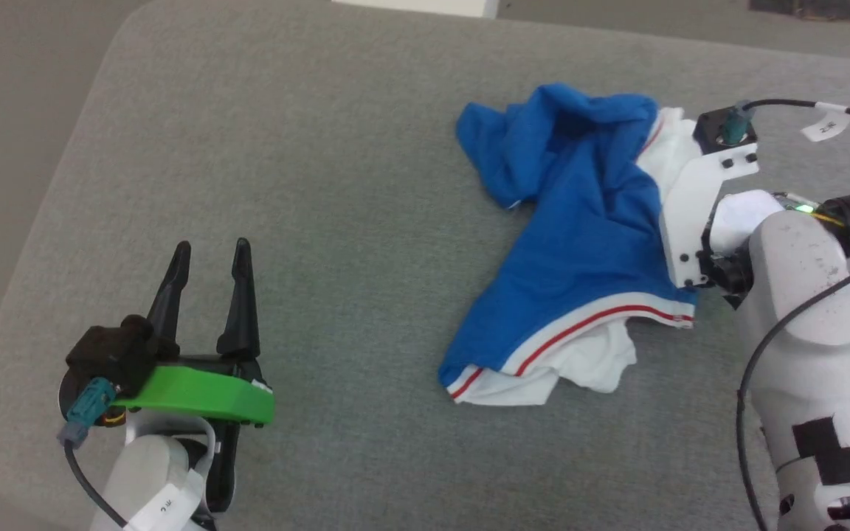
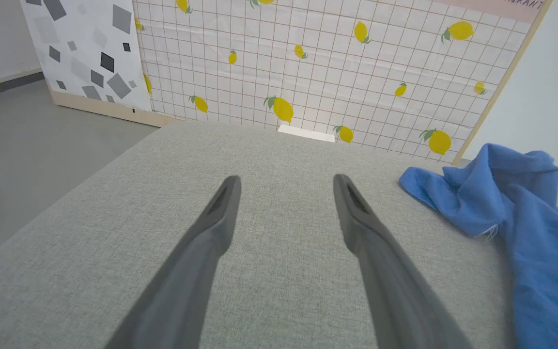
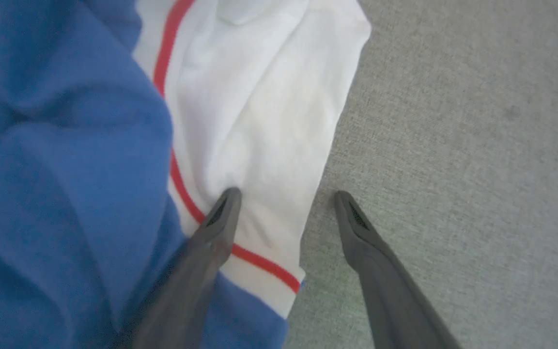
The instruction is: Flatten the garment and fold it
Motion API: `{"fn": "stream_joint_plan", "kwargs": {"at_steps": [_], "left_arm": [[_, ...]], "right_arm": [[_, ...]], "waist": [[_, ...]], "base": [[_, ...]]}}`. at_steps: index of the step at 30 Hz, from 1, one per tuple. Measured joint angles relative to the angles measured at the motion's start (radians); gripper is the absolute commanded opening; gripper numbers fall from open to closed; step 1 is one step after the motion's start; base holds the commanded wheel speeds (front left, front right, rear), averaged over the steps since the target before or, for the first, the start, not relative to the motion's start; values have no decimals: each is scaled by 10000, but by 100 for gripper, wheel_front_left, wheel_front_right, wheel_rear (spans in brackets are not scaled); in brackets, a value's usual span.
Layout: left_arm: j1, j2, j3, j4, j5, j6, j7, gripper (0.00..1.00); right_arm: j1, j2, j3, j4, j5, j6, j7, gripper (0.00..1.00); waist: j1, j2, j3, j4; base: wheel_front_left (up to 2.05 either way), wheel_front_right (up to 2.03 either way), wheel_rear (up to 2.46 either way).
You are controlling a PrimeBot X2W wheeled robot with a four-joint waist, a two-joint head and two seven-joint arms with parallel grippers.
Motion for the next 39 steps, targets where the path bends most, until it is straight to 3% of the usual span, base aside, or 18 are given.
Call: {"fn": "stream_joint_plan", "kwargs": {"at_steps": [1,2,3,4,9,15,20,27,28,29,35,36,39], "left_arm": [[0,-46,48,38,42,-44,0,100],[2,-102,111,79,81,-86,0,100],[5,-159,165,109,117,-127,0,100],[7,-203,205,148,151,-173,0,100],[56,-282,426,313,314,-301,0,100],[467,-430,627,391,596,-370,0,100],[1026,-539,629,412,704,-408,0,100],[1292,-608,552,407,734,-410,0,100],[1322,-606,560,408,734,-410,0,100],[1341,-606,556,422,734,-410,0,100],[1434,-631,523,422,579,-410,102,100],[1406,-732,209,280,249,-410,717,100],[1058,-821,-562,249,-48,-412,1883,100]], "right_arm": [[-57,-13,-15,46,23,0,31,100],[-174,-65,-29,105,54,0,84,50],[-262,-100,-36,130,77,-2,81,11],[-310,-111,-79,130,151,-2,17,0],[-170,31,-623,-29,554,2,-1127,0],[772,-336,-2134,-1350,1262,4,-2462,0],[2964,-646,-3894,-3200,1509,4,-2347,0],[5927,-190,-6063,-4537,1622,4,-1592,0],[6018,-121,-6169,-4598,1728,4,-1728,70],[6023,-79,-6174,-4663,1839,4,-1912,100],[5988,-17,-5626,-5079,3315,4,-4115,100],[6241,-21,-5196,-5137,3939,4,-5047,100],[6797,-17,-4807,-5083,4370,4,-5482,100]], "waist": [[0,0,63,81],[0,0,134,174],[0,0,189,249],[0,0,227,304],[0,0,86,318],[0,0,-460,102],[0,0,-1137,-360],[0,0,-1862,-1211],[0,0,-1946,-1323],[0,0,-2009,-1402],[0,0,-2438,-1803],[0,0,-2572,-1961],[0,0,-2575,-2073]], "base": [[0,0,0],[0,0,0],[0,0,0],[0,0,0],[0,0,0],[0,0,0],[0,0,0],[0,0,0],[0,0,0],[0,0,0],[0,0,0],[0,0,0],[0,0,0]]}}
